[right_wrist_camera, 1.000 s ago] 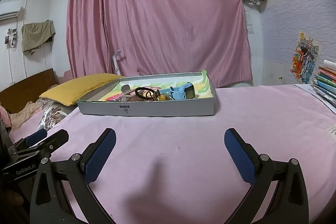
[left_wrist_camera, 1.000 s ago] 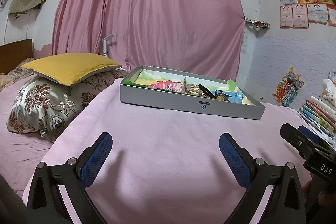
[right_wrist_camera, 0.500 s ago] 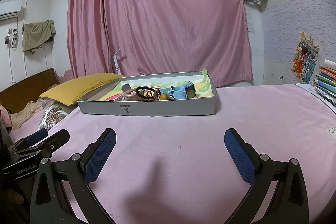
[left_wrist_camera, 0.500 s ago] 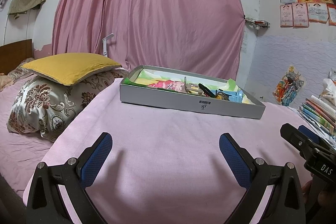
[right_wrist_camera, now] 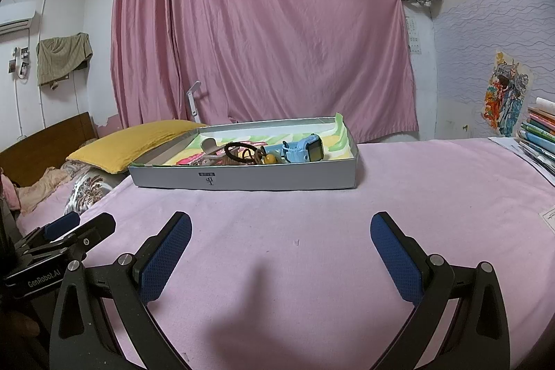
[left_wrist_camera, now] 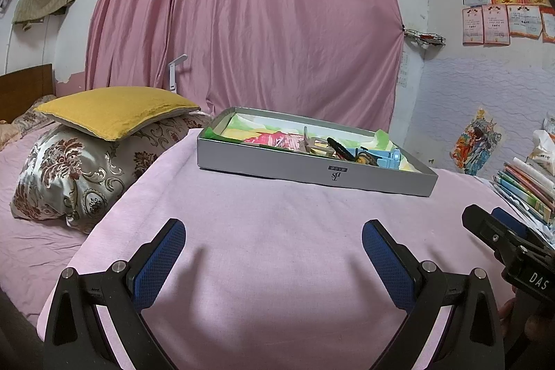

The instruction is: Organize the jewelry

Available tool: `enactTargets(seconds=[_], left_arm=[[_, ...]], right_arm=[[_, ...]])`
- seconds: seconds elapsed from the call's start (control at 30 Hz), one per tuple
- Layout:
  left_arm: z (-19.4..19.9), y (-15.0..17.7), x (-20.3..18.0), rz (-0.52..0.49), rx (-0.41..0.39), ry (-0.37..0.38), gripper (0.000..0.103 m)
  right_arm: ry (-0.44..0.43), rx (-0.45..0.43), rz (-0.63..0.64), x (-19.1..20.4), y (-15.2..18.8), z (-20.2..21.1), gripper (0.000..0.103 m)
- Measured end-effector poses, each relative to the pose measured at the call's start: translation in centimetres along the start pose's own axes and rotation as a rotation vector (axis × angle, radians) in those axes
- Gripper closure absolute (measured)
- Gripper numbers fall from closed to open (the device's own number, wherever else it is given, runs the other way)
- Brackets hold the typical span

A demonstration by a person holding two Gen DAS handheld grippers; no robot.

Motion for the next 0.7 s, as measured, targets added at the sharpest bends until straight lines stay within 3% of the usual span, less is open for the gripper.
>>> enactTargets(seconds=[0.7], left_arm=[[-0.02,0.12,0.14,0.008,0.004,0.008,0.001]], right_arm=[[0.001,0.001,0.000,0.00,-0.05,0.05,0.002]])
Point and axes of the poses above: each gripper's, at about its wrist camera, not at the fingertips, and z roughly against the way its jaws point, x to its left, y to its underside, the point moved 7 cm from there along -z, roughly the way its jaws point, and after that the axes turned 13 degrees about -z, right-handed, at the moved point
